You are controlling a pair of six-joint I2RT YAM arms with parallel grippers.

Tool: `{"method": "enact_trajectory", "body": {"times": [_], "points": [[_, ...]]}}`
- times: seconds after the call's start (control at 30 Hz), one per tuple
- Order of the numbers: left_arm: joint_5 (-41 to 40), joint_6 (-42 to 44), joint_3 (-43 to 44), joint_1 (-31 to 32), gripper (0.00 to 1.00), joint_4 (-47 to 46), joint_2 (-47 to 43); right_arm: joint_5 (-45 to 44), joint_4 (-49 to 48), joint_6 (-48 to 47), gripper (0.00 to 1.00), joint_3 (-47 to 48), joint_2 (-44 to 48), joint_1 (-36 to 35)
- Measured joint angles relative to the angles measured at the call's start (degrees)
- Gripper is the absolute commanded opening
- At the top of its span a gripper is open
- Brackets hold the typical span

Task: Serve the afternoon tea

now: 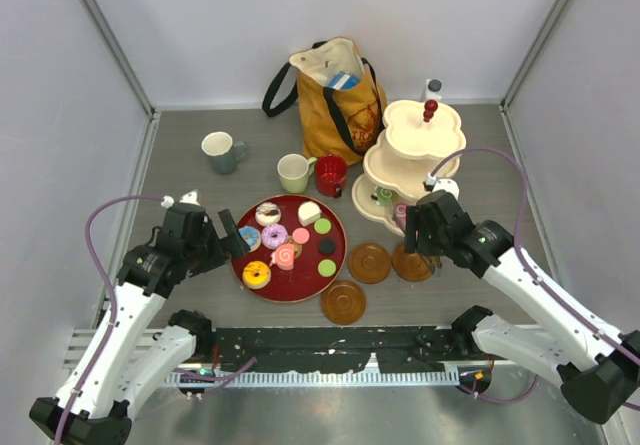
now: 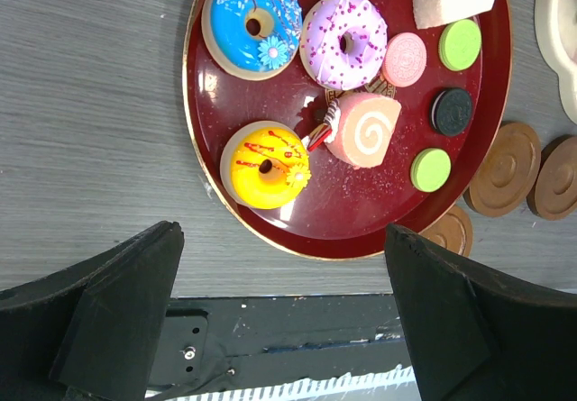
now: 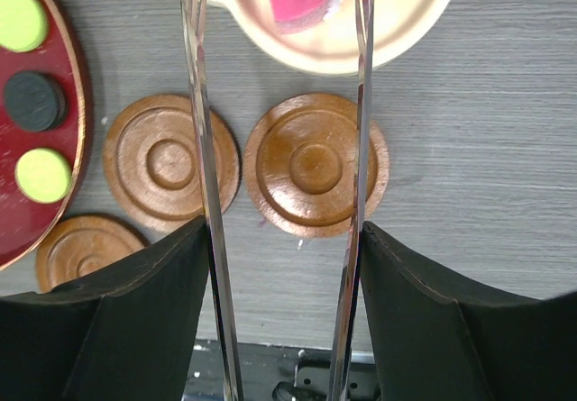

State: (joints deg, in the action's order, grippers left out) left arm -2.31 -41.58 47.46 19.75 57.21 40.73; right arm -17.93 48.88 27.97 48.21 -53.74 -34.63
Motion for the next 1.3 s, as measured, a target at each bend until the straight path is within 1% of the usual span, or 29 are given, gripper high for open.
{"method": "enact_trajectory", "body": {"times": [0.2,0.4,0.47,0.57,0.7,0.73,0.9,1.0,1.1,1.3], "points": [[0.00,0.00,-0.04,0.00,1.00,0.02,-0.02,7.48,0.52,-1.86,0.69,-0.02,7.93,-0.11],[-0.02,-0.02,-0.17,0.00,1.00,0.02,-0.02,14.19,0.37,-3.48,0.69,0.11,11.30,-1.44],[-0.02,-0.07,-0.20,0.00,1.00,0.00,-0.02,16.28,-0.33,-3.80,0.69,0.15,11.21,-3.28],[-0.02,-0.15,-0.31,0.00,1.00,0.00,0.00,16.94,-1.55,-3.72,0.69,0.57,9.40,-8.72],[0.00,-0.15,-0.37,0.00,1.00,0.00,0.00,14.56,-3.74,-2.97,0.68,3.37,2.99,-20.28],[0.00,-0.15,-0.37,0.00,1.00,0.00,0.00,13.18,-4.33,-2.51,0.69,4.83,0.11,-23.78],[0.00,-0.15,-0.37,0.00,1.00,0.00,0.00,6.60,-5.49,-0.61,0.68,11.39,-12.87,-33.70],[0.02,-0.13,-0.37,0.00,1.00,0.00,-0.02,3.78,-5.79,0.15,0.68,15.15,-20.61,-37.13],[0.09,-0.13,-0.39,0.00,1.00,0.00,-0.13,1.81,-5.64,0.83,0.68,18.16,-26.21,-39.28],[0.46,-0.11,-0.42,0.00,1.00,-0.02,-0.52,-0.46,-5.53,1.36,0.68,21.66,-32.11,-40.79]]}}
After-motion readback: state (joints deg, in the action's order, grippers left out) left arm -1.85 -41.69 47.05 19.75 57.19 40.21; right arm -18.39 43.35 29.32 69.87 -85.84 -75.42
